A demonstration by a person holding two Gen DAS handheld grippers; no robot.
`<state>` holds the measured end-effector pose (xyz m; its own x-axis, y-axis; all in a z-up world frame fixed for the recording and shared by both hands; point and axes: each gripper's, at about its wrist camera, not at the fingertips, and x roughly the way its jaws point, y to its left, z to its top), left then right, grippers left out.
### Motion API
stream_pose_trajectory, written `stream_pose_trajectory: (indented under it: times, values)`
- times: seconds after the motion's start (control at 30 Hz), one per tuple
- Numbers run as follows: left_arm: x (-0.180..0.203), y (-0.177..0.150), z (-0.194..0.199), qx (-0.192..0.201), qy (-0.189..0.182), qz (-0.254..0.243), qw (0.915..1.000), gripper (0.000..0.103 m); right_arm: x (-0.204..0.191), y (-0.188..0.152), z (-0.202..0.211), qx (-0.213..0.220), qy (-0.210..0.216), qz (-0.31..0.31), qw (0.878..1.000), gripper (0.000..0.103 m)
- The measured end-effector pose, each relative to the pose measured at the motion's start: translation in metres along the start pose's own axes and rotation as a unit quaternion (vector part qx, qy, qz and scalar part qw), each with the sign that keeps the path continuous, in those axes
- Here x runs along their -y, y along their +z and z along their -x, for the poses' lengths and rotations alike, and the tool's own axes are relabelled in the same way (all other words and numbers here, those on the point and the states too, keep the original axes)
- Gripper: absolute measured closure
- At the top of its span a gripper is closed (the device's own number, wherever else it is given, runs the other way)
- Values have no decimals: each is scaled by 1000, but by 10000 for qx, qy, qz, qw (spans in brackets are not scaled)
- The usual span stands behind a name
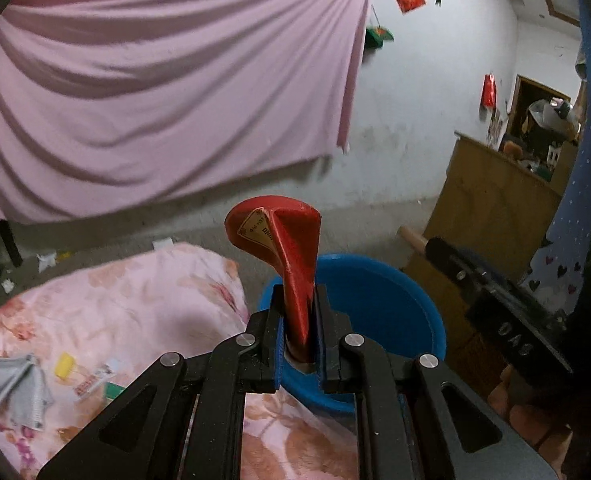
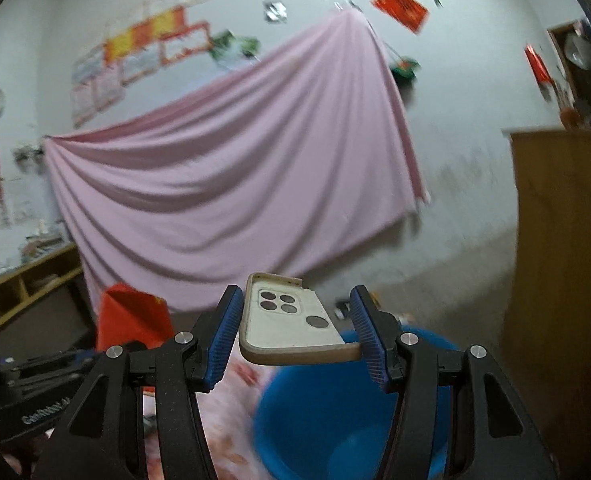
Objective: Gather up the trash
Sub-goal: 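Carry both items to the blue basin and open both tools to drop them, then move both tools back over the bed toward the remaining trash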
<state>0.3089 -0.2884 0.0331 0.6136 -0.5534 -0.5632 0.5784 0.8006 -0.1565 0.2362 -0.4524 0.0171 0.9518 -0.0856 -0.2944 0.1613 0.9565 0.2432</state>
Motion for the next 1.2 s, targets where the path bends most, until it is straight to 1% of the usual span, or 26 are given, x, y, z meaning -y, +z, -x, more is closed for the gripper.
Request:
stream_pose_trajectory:
  times: [0.13, 0.27, 0.37, 0.47, 0.57, 0.63, 0.7, 0.9, 0.97, 1.07, 1.1, 1.2]
  values:
    - [-2, -2, -19, -311, -96, 118, 9994, 92, 13, -11, -16, -572, -282, -247, 9977, 49]
    - [-3, 0, -37, -513, -133, 234, 9983, 92, 27, -23, -28, -978, -385, -423, 9936, 49]
    - [-2, 2, -43, -569, -116, 239, 9980, 92, 36, -30, -33, -1208, -417, -546, 9903, 49]
    - [0, 3, -50, -654, -126, 241, 9975, 89, 41, -37, -37, -1367, -412, -618, 9878, 48]
    - [0, 1, -54, -730, -153, 271, 9968, 89, 38, -38, -45, -1508, -398, -674, 9855, 47]
    - [-1, 0, -55, -768, -158, 288, 9965, 84, 39, -39, -48, -1595, -388, -710, 9839, 47]
    - [-2, 0, -55, -785, -130, 310, 9963, 82, 42, -40, -49, -1638, -392, -740, 9829, 47]
    - [-6, -4, -48, -689, -18, 391, 9969, 82, 44, -38, -48, -1641, -409, -767, 9826, 47]
    - [-8, -4, -41, -610, 40, 411, 9973, 82, 44, -37, -47, -1598, -428, -787, 9831, 47]
    - [-14, -2, -22, -398, 171, 477, 9979, 82, 40, -32, -44, -1394, -384, -736, 9868, 47]
    - [-18, -2, -14, -306, 221, 513, 9980, 80, 37, -28, -40, -1252, -356, -660, 9893, 47]
    - [-29, 0, 16, 71, 445, 608, 9971, 63, 27, -21, -29, -905, -238, -483, 9944, 46]
